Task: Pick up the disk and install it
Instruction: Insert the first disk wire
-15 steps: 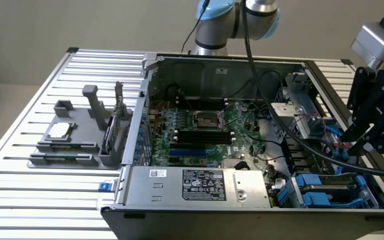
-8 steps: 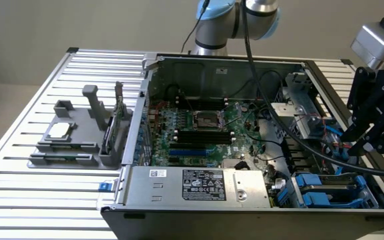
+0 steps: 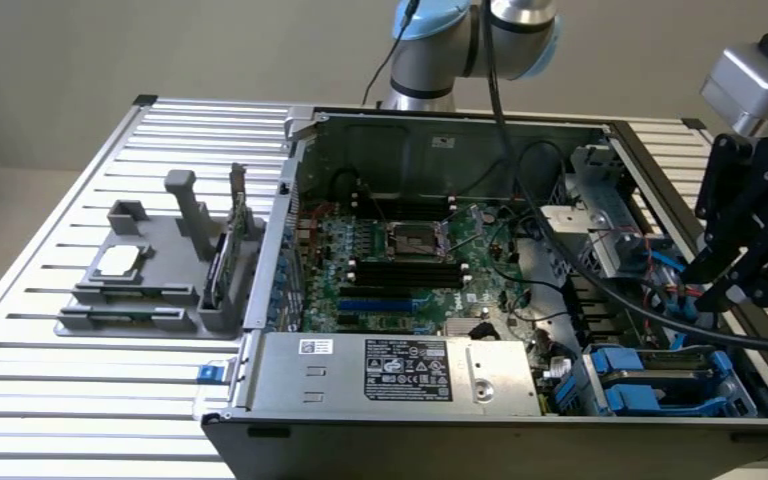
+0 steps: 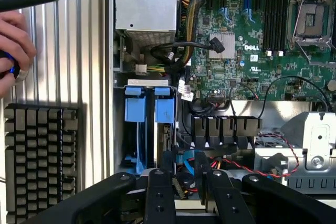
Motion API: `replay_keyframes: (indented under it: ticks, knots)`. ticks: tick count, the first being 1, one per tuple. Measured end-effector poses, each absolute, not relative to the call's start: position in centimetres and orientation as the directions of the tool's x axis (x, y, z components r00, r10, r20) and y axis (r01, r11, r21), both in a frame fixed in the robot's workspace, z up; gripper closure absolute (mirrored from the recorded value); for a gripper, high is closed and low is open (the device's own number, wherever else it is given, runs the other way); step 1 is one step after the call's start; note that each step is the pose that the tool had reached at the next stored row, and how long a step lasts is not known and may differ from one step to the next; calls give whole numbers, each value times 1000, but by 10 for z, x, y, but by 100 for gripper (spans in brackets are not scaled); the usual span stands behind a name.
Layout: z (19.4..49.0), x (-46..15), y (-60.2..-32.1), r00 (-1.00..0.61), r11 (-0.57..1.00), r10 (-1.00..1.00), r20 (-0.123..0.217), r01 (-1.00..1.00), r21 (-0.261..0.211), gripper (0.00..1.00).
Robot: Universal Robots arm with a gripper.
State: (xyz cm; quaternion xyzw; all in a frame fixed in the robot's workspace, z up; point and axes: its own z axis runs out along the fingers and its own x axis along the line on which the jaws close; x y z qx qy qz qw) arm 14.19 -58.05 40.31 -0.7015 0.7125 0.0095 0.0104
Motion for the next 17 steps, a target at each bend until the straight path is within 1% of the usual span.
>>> replay_keyframes:
  ticks: [17]
  knots:
    - [401,142,-580,-281,281,-959,-33,-960,0,69]
